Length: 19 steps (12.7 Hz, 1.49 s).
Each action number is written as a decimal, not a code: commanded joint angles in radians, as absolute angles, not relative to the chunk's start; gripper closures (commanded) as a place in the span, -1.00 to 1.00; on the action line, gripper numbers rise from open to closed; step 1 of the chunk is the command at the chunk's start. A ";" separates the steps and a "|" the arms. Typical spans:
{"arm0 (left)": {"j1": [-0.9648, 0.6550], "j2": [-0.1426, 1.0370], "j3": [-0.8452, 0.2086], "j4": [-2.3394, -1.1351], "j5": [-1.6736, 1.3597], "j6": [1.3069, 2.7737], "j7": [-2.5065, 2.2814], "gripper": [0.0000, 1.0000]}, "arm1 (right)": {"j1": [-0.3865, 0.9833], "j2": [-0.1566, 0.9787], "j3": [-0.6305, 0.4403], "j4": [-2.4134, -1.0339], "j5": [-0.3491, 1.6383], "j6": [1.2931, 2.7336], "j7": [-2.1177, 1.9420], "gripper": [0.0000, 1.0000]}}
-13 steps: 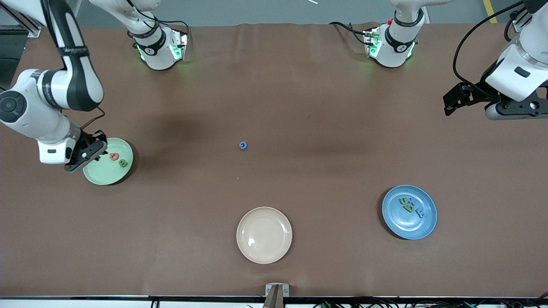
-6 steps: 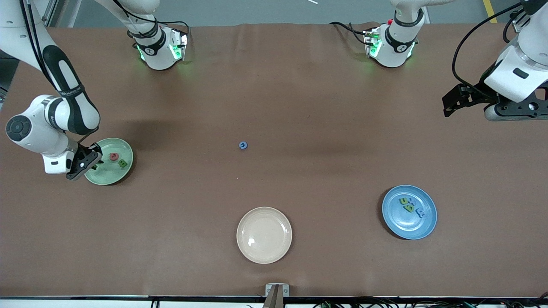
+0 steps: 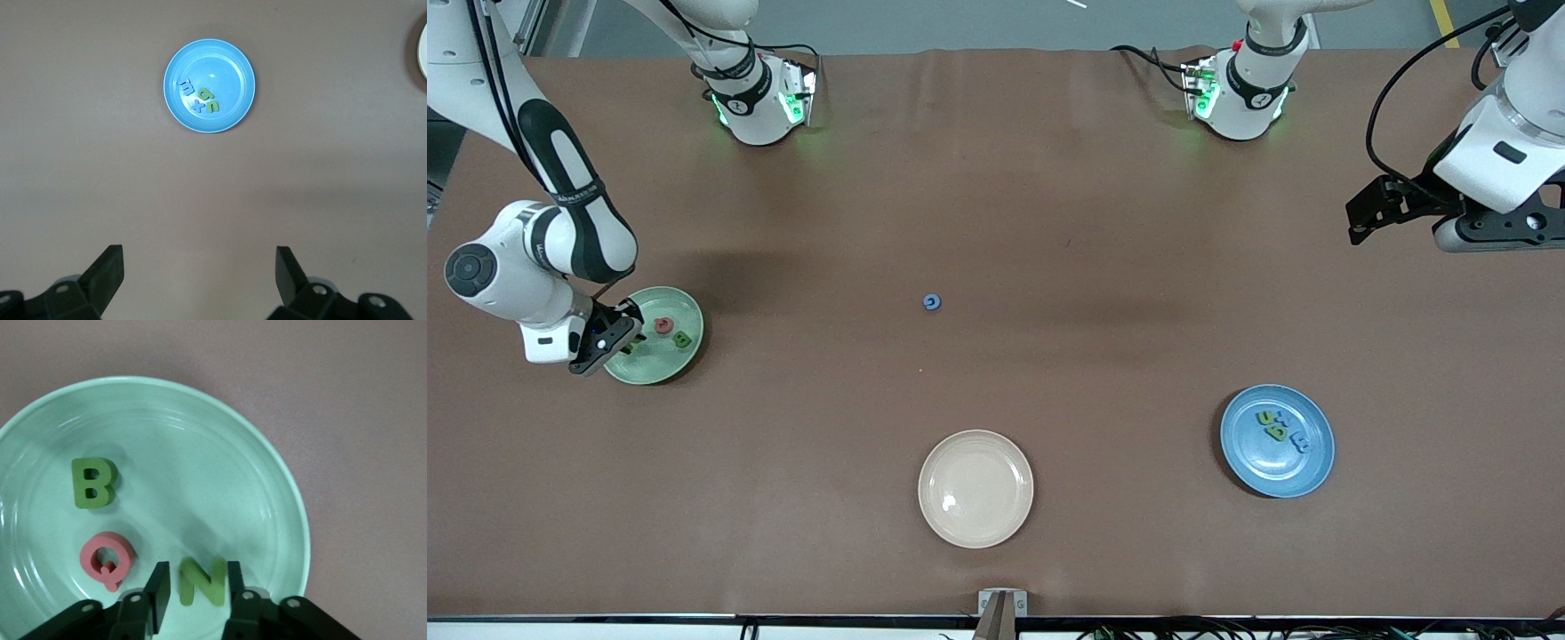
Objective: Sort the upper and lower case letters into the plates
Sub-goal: 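Move the right gripper back over the blue G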
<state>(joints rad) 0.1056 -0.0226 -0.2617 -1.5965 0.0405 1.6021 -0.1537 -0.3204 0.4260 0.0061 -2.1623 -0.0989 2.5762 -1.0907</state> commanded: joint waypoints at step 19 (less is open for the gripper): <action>0.114 -0.054 -0.288 -1.628 0.032 1.600 -0.161 -1.00 | 0.541 0.083 0.044 -2.164 0.086 2.254 0.326 -1.00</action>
<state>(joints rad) 0.1070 -0.0337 -0.2840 -1.6101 0.0405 1.6022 -0.1544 0.4753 0.0722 0.0603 -2.0717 0.0764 2.1142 0.2235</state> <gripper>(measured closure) 0.000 0.000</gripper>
